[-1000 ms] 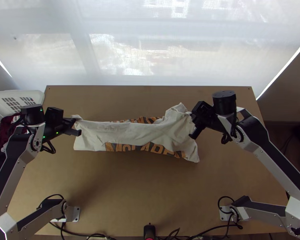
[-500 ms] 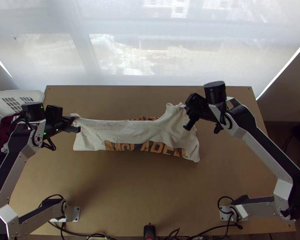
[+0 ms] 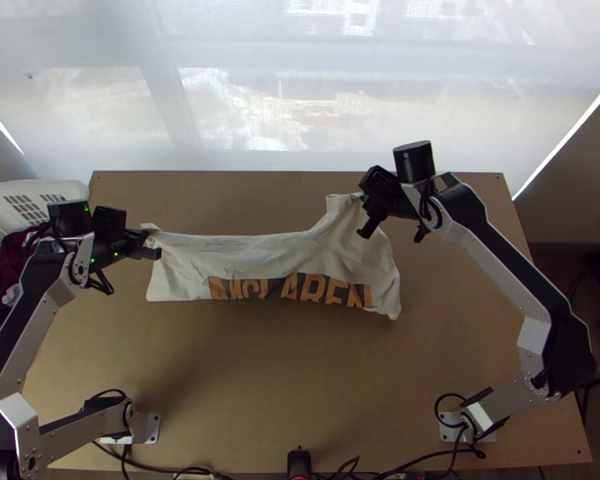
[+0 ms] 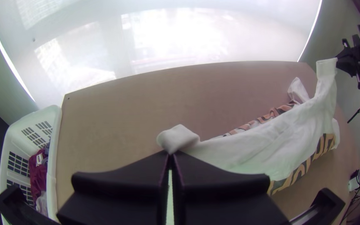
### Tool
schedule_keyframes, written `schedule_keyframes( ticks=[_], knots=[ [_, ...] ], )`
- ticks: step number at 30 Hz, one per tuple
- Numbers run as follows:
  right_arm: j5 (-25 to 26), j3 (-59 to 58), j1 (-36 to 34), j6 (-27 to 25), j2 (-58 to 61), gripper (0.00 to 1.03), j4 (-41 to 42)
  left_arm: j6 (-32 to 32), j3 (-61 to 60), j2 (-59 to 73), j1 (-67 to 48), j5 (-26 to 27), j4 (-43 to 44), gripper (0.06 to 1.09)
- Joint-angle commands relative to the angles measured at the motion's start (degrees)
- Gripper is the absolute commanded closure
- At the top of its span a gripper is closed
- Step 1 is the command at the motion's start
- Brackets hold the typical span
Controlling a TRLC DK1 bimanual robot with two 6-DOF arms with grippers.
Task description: Fold the t-shirt
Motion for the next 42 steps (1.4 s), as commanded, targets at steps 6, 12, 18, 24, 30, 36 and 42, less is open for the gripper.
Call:
schedule_keyframes(
  ticks=[6,12,18,24,30,36,42],
  knots=[
    [-0.12,13.06,-1.46,-1.26,10.58,1.0,-2.53,0.33,1.93,3.93,1.45,-0.21,2.37,1.05],
    [-0.12,10.07,-1.28,-0.21,11.46,1.0,-2.62,0.15,1.66,5.86,0.92,-0.21,2.37,1.05],
    [-0.21,2.34,-1.02,0.23,8.91,1.0,-1.91,0.33,-0.01,7.0,0.66,-0.3,3.08,1.05],
    [-0.21,-3.02,-1.02,0.41,7.77,1.0,0.11,0.33,-0.1,9.64,0.04,-0.3,4.22,1.05],
    [-0.21,-7.33,-0.93,0.58,7.07,1.0,1.95,0.06,-0.1,12.36,-0.75,-0.48,5.8,1.05],
    [-0.21,-8.03,-0.84,0.58,7.24,1.0,2.48,0.33,-0.18,14.91,-0.75,-0.83,7.12,1.05],
    [-0.12,-9.0,-0.84,0.85,8.39,1.0,3.45,0.5,-0.36,16.85,-0.13,-0.92,7.38,1.05]
  ],
)
